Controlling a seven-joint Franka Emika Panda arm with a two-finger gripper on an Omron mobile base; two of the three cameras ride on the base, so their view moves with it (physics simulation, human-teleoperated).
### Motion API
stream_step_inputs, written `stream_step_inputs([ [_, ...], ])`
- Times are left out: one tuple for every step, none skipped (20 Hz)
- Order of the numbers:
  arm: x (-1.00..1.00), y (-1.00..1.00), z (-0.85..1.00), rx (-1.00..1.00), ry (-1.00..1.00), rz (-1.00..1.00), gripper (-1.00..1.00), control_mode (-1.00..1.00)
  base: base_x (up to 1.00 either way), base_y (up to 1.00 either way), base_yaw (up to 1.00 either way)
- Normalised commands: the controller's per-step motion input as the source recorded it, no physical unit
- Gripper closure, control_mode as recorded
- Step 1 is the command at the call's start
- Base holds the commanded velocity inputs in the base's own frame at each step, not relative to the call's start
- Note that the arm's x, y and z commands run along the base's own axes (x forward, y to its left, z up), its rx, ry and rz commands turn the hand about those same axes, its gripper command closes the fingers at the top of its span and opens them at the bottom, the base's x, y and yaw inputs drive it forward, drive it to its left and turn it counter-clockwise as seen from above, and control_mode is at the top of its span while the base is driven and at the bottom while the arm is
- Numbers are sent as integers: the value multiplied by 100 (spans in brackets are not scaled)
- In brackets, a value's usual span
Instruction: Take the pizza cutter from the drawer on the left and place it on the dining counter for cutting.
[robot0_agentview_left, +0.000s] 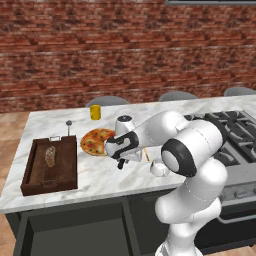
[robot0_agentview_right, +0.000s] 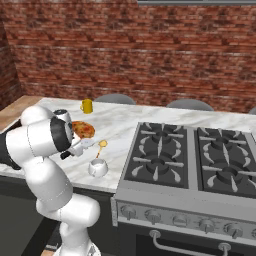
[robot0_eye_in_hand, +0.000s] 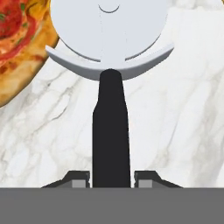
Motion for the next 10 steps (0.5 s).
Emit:
stream_step_inputs([
  [9, 0, -22, 0, 0, 0, 100, -100, 0, 0, 0],
  [4, 0, -17, 0, 0, 0, 100, -100, 0, 0, 0],
  [1, 0, -9, 0, 0, 0, 100, -100, 0, 0, 0],
  [0, 0, -3, 0, 0, 0, 100, -100, 0, 0, 0],
  [0, 0, 0, 0, 0, 0, 100, -100, 0, 0, 0],
  [2, 0, -10, 0, 0, 0, 100, -100, 0, 0, 0],
  [0, 1, -11, 0, 0, 0, 100, -100, 0, 0, 0],
  [10, 0, -11, 0, 0, 0, 100, -100, 0, 0, 0],
  [18, 1, -13, 0, 0, 0, 100, -100, 0, 0, 0],
  [16, 0, -10, 0, 0, 0, 100, -100, 0, 0, 0],
])
